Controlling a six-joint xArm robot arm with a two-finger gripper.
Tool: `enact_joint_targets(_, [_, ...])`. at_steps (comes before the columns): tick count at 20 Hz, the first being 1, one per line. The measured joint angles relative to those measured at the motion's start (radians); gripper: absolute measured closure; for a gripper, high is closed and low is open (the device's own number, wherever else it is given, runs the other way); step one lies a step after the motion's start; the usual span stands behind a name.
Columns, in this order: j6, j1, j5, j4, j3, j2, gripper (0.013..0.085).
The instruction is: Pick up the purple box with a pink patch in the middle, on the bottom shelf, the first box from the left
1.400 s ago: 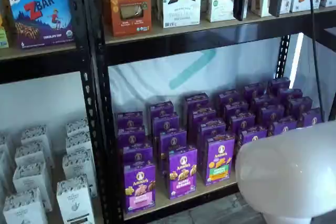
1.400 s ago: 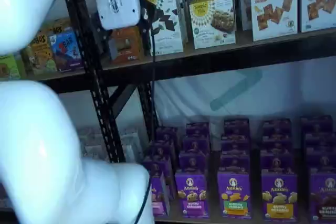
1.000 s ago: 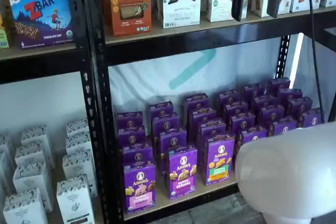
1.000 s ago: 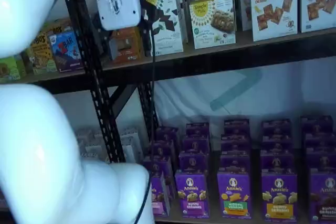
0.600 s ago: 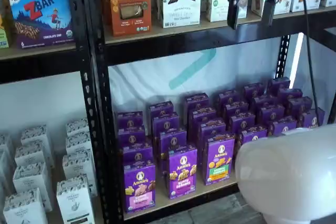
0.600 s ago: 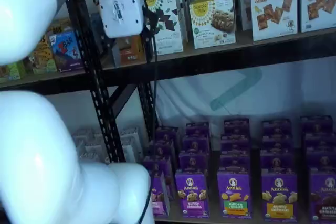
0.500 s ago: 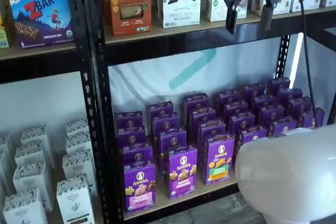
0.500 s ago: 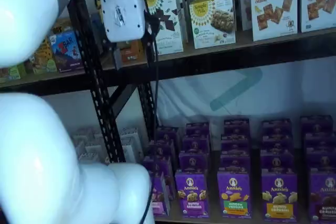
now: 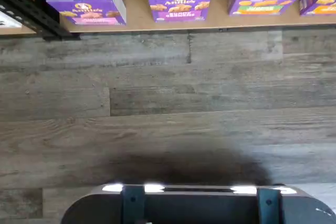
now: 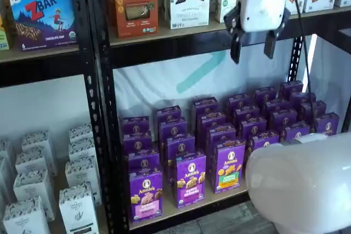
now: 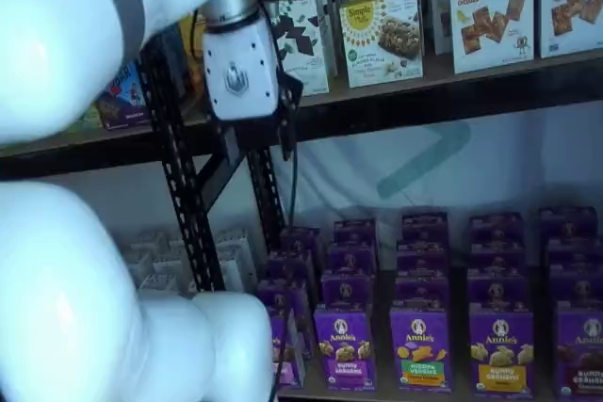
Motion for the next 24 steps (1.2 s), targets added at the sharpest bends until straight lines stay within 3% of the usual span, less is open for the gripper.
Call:
enact_joint_targets(3, [-0.006, -0.005, -0.056, 0.01, 0.065, -0.003, 0.013])
enact_joint_targets(12, [0.018, 0.03, -0.24, 0.028, 0.246, 0.017, 0.013])
enact_joint_targets(24, [0.093, 0.123, -0.507, 0.031, 0.419, 0.145, 0.013])
